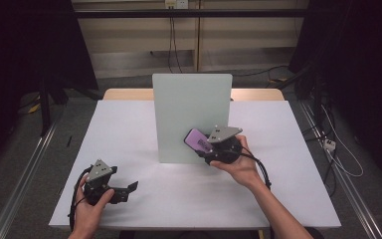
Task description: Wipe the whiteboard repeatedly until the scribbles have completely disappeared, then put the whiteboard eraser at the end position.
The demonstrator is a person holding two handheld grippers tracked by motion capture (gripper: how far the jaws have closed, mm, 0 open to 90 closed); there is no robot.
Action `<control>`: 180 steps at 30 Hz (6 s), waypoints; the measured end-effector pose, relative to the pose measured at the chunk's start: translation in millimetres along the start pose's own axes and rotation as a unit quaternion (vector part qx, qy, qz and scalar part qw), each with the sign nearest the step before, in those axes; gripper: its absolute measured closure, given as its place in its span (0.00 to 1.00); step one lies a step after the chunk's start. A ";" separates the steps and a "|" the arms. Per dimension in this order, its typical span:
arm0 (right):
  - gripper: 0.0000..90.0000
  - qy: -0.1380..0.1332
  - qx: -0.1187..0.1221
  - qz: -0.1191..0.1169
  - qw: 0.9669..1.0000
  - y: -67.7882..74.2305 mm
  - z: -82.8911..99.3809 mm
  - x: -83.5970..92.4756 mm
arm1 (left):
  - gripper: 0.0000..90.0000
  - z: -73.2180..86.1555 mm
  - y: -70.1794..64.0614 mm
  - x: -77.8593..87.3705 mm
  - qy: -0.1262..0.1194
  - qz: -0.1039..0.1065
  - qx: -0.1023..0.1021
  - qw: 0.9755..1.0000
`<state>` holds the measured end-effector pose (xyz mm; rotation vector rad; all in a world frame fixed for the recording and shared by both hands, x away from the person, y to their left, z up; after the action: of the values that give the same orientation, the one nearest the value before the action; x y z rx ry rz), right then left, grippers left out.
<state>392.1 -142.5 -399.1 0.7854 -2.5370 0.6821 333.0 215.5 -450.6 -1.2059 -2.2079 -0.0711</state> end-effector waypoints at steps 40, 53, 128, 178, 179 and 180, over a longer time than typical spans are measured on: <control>0.47 -0.007 -0.013 0.030 0.999 -33.6 7.4 23.3 | 0.07 0.7 -1.0 -0.5 0.001 -0.001 0.002 1.000; 0.47 0.030 0.006 -0.008 1.000 -6.1 31.6 7.2 | 0.07 0.2 -1.3 -2.8 0.006 -0.002 -0.001 1.000; 0.46 0.030 -0.099 -0.055 0.993 -13.4 47.6 49.3 | 0.07 2.0 0.8 1.8 -0.001 -0.006 0.009 1.000; 0.46 0.124 -0.008 -0.195 0.973 41.1 28.9 26.1 | 0.07 2.0 0.4 1.0 0.005 -0.005 0.009 1.000; 0.46 0.128 -0.006 -0.197 0.972 41.8 29.1 25.0 | 0.07 1.9 0.2 1.0 0.005 -0.005 0.009 1.000; 0.46 0.129 -0.005 -0.198 0.972 42.3 29.3 24.0 | 0.07 1.9 0.1 0.9 0.005 -0.005 0.008 1.000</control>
<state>341.7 -138.0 -424.7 1.0810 -2.0660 0.5906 331.8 216.8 -451.7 -1.1828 -2.2021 -0.0622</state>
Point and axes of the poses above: each handheld gripper's, and its own axes: x roughly backward along the jaws, z roughly out of its underside, y roughly to its left, the point moved 2 cm from there along -x, roughly forward along the jaws, and after that the axes turned 15 degrees about z, right-handed, at the moved point
